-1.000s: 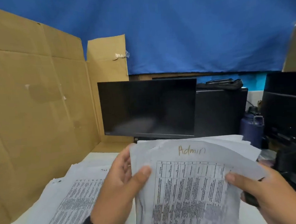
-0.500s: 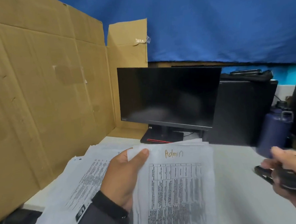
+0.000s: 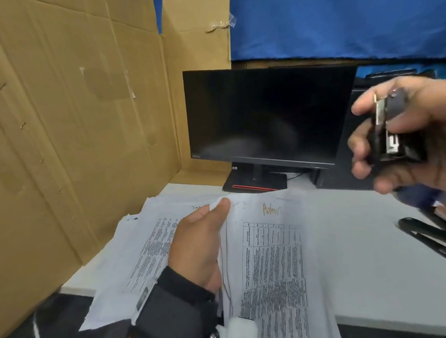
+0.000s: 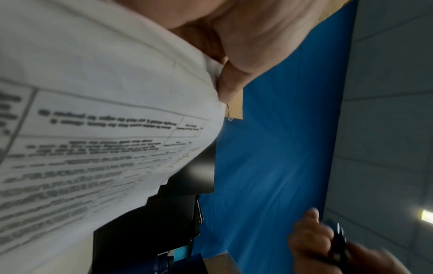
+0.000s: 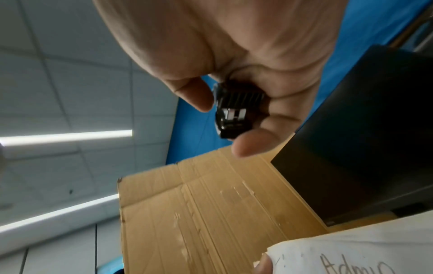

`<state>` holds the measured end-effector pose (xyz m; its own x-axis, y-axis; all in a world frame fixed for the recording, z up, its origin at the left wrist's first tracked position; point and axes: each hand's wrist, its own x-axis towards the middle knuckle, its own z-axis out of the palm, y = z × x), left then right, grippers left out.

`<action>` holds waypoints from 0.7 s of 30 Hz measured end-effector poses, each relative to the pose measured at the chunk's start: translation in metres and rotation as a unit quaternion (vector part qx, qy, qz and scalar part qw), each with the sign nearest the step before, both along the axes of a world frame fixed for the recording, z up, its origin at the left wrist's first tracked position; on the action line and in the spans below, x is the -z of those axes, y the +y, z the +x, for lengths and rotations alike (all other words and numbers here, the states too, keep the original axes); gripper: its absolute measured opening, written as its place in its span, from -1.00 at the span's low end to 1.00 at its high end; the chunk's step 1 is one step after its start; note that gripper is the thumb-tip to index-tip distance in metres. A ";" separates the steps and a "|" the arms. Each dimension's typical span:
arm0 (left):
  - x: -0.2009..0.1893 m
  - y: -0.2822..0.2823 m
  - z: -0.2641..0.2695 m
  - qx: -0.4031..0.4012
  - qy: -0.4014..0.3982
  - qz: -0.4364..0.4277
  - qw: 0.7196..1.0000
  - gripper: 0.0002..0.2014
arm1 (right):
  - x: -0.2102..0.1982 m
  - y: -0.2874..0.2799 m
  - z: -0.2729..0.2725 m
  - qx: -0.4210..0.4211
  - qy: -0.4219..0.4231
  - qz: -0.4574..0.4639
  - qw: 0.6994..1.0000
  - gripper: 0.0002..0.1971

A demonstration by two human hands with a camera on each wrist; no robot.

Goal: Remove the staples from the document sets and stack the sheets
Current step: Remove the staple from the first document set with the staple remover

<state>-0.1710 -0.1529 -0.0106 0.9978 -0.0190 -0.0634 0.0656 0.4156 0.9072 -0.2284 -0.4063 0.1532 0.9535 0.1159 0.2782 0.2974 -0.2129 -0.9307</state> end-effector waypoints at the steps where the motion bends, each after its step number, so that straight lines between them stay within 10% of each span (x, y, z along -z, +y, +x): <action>1: 0.001 0.000 0.001 0.000 -0.003 0.002 1.000 -0.38 | -0.010 0.009 0.007 -0.015 0.006 -0.018 1.000 -0.73; 5: 0.000 -0.002 0.000 0.010 -0.011 -0.005 1.000 -0.56 | -0.028 0.053 0.025 -0.022 -0.002 -0.159 0.987 -0.92; 9: 0.002 -0.002 0.003 0.007 -0.012 -0.013 1.000 -0.17 | -0.005 0.078 0.030 -0.025 -0.022 -0.293 0.955 -0.89; 16: 0.016 -0.019 0.005 0.031 0.004 0.003 0.999 0.10 | 0.113 0.060 0.000 0.043 -0.055 -0.241 0.968 -0.85; 21: 0.026 -0.056 -0.010 0.088 -0.006 0.008 0.996 -0.56 | 0.166 0.030 -0.005 0.090 -0.053 -0.208 0.973 -0.89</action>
<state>-0.1812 -0.2088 -0.0363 0.9797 -0.1931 -0.0537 0.1258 0.3843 0.9146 -0.2335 -0.3758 -0.0126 0.9374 0.0740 0.3404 0.3101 -0.6222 -0.7188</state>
